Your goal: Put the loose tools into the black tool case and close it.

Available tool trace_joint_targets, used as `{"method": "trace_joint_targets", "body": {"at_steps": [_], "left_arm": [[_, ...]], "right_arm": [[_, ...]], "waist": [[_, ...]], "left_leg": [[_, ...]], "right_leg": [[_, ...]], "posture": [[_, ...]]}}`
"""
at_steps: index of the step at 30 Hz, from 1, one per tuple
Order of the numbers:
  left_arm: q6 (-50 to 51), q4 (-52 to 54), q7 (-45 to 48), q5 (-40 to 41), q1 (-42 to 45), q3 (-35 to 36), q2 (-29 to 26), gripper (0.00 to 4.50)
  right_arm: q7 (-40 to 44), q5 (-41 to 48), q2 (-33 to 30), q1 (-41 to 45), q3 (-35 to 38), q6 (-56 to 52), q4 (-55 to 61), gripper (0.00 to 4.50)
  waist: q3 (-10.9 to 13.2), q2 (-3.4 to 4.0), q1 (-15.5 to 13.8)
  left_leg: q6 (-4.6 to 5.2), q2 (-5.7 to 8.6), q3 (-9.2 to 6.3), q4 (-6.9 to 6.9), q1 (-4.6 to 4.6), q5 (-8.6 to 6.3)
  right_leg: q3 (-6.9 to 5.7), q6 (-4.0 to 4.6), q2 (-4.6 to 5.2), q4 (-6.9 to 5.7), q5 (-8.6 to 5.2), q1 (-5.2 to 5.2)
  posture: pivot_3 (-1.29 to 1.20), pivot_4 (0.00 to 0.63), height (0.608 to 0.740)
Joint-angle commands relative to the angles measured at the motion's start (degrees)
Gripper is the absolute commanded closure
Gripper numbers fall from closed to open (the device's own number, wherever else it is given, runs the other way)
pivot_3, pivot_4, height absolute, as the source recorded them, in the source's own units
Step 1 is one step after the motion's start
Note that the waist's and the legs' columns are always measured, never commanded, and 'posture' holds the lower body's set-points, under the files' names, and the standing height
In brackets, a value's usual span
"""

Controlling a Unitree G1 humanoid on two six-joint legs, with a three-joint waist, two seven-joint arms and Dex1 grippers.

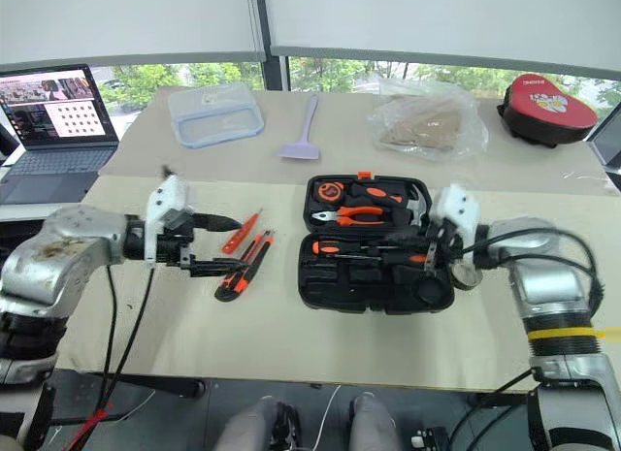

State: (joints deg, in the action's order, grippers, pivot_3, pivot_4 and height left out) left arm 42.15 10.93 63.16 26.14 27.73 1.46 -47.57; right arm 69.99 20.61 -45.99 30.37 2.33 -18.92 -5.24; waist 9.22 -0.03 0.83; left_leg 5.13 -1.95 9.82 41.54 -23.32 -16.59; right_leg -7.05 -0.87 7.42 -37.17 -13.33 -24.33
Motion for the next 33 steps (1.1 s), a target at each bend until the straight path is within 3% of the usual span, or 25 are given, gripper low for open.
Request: {"method": "trace_joint_targets", "body": {"at_steps": [1, 5, 8, 10, 12, 17, 19, 22, 27, 33], "left_arm": [[5.6, 5.5, -7.5, 0.1, -8.4, 10.3, -3.2, 0.0], [13.2, 10.6, -13.0, 0.7, -19.1, 19.0, -4.9, 0.0], [17.8, 13.5, -15.6, 0.8, -22.1, 19.9, -6.6, 0.0], [23.8, 13.2, -18.1, 1.5, -20.1, 18.6, -7.3, 0.0], [26.1, 9.9, -20.6, 1.2, -11.2, 13.4, -6.3, 0.0], [28.9, 0.1, -22.5, -2.6, 6.3, -2.5, -3.6, 0.0], [28.7, -4.4, -22.0, -4.1, 11.3, -7.5, -2.2, 0.0], [26.9, -9.8, -20.9, -6.1, 16.5, -12.4, -0.7, 0.0], [19.7, -26.0, -20.4, -12.2, 27.5, -20.6, 8.0, 0.0], [10.7, -41.0, -18.6, -19.0, 31.0, -25.9, 14.6, 0.0]], "right_arm": [[-0.7, 10.0, -2.4, -2.2, 6.0, -10.4, 12.3, 3.59], [-3.5, 16.1, -3.1, -5.5, 8.7, -16.5, 22.9, 2.36], [-7.3, 18.5, -2.1, -7.4, 9.0, -19.1, 28.2, 1.32], [-9.6, 19.8, -1.4, -8.8, 8.6, -20.2, 31.9, 0.53], [-12.2, 19.0, -0.4, -9.6, 7.5, -20.0, 34.4, 0.05], [-15.5, 18.4, 0.0, -10.8, 6.9, -19.9, 36.7, 0.05], [-17.0, 18.3, 0.3, -10.7, 6.1, -20.2, 37.7, 0.05], [-18.7, 18.3, 0.7, -10.8, 5.0, -20.5, 38.8, 0.05], [-22.4, 17.4, 2.7, -11.4, 2.3, -20.2, 40.5, 0.05], [-24.1, 17.7, 2.8, -12.9, 2.4, -20.3, 41.6, 0.05]], "waist": [[0.0, -0.01, 0.0], [0.0, -0.05, -0.1], [0.0, -0.1, -0.8], [0.0, -0.14, -1.6], [0.0, -0.15, -2.0], [0.0, -0.34, -2.6], [0.0, -0.34, -2.1], [0.0, -0.44, -1.2], [0.1, -0.5, -1.4], [0.1, -0.52, -1.4]], "left_leg": [[0.0, 0.01, -0.02, -0.07, 0.04, 0.0], [-0.01, 0.02, -0.04, -0.24, 0.11, -0.01], [-0.03, 0.04, -0.07, -0.23, 0.09, -0.02], [-0.47, 0.07, -0.1, -0.25, 0.1, -0.26], [-0.52, 0.09, -0.1, -0.27, 0.1, -0.29], [-0.52, 0.27, -0.06, -0.24, 0.05, -0.25], [-0.09, 0.31, -0.02, -0.26, 0.05, 0.01], [-0.15, 0.28, -0.02, -0.33, 0.02, 0.07], [-0.3, 0.23, -0.04, -0.46, 0.04, 0.18], [-0.27, 0.26, -0.03, -0.45, 0.02, 0.18]], "right_leg": [[0.01, 0.0, 0.03, 0.06, 0.0, 0.03], [0.02, 0.0, 0.12, 0.13, 0.0, 0.06], [0.0, 0.02, 0.19, 0.12, 0.01, 0.07], [0.0, 0.05, 0.28, 0.15, 0.03, 0.07], [-0.03, 0.05, 0.27, 0.14, 0.04, 0.07], [0.11, 0.07, 0.07, 0.09, 0.09, 0.13], [0.12, 0.03, 0.01, 0.1, 0.06, 0.1], [0.11, 0.0, -0.09, 0.1, -0.02, 0.02], [0.08, 0.03, -0.22, 0.13, -0.06, 0.01], [0.11, 0.02, -0.18, 0.16, -0.07, 0.0]], "posture": [[0.0, 0.15, 0.731], [0.0, 0.15, 0.731], [0.0, 0.15, 0.731], [0.0, 0.15, 0.731], [0.0, 0.15, 0.731], [0.0, 0.15, 0.731], [0.0, 0.15, 0.731], [0.0, 0.15, 0.731], [0.0, 0.15, 0.731], [0.0, 0.15, 0.731]]}}
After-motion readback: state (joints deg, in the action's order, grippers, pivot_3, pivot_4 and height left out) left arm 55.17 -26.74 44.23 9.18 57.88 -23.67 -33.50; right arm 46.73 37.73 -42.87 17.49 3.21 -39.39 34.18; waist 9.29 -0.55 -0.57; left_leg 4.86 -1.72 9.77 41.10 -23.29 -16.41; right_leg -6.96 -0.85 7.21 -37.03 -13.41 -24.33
